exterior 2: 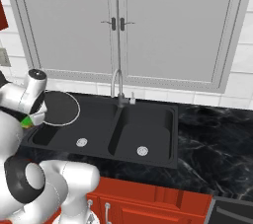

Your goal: Pick the pan and sponge and place them into the sink. Then turn on the water.

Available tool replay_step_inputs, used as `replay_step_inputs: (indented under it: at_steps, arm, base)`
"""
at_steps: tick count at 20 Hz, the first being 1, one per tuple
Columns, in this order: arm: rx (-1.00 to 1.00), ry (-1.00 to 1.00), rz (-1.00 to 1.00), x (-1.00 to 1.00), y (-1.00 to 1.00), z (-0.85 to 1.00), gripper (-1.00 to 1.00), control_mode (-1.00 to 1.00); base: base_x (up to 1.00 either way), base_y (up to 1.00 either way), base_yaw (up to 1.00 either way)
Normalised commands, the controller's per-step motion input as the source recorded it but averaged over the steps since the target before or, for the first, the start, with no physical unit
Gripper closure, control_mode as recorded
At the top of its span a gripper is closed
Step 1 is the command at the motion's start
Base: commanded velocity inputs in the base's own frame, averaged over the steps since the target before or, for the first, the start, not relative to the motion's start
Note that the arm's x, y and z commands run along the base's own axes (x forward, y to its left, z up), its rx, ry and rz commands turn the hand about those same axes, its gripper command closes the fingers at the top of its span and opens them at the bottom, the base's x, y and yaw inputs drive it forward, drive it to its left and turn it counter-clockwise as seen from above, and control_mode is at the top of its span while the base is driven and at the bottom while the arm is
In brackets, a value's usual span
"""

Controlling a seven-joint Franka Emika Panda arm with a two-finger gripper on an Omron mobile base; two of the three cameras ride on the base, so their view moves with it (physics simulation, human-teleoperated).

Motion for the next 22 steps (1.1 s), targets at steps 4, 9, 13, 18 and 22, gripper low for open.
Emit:
replay_step_inputs:
  at_steps: [4, 9, 13, 18, 22]
  arm:
    - [-0.05, 0.17, 0.0, 0.36, -0.28, -0.22, 1.0, -1.0]
    - [-0.07, 0.2, 0.0, 0.26, -0.15, -0.42, 1.0, -1.0]
    - [-0.13, 0.16, 0.0, 0.28, -0.03, -0.4, 1.0, -1.0]
    - [-0.13, 0.09, 0.0, 0.38, -0.06, -0.26, 1.0, -1.0]
    - [-0.15, 0.01, 0.0, 0.39, -0.13, -0.23, 1.0, -1.0]
  base:
    - [0.0, 0.0, 0.0]
    - [0.0, 0.0, 0.0]
    - [0.0, 0.0, 0.0]
    - [0.0, 0.0, 0.0]
    - [0.0, 0.0, 0.0]
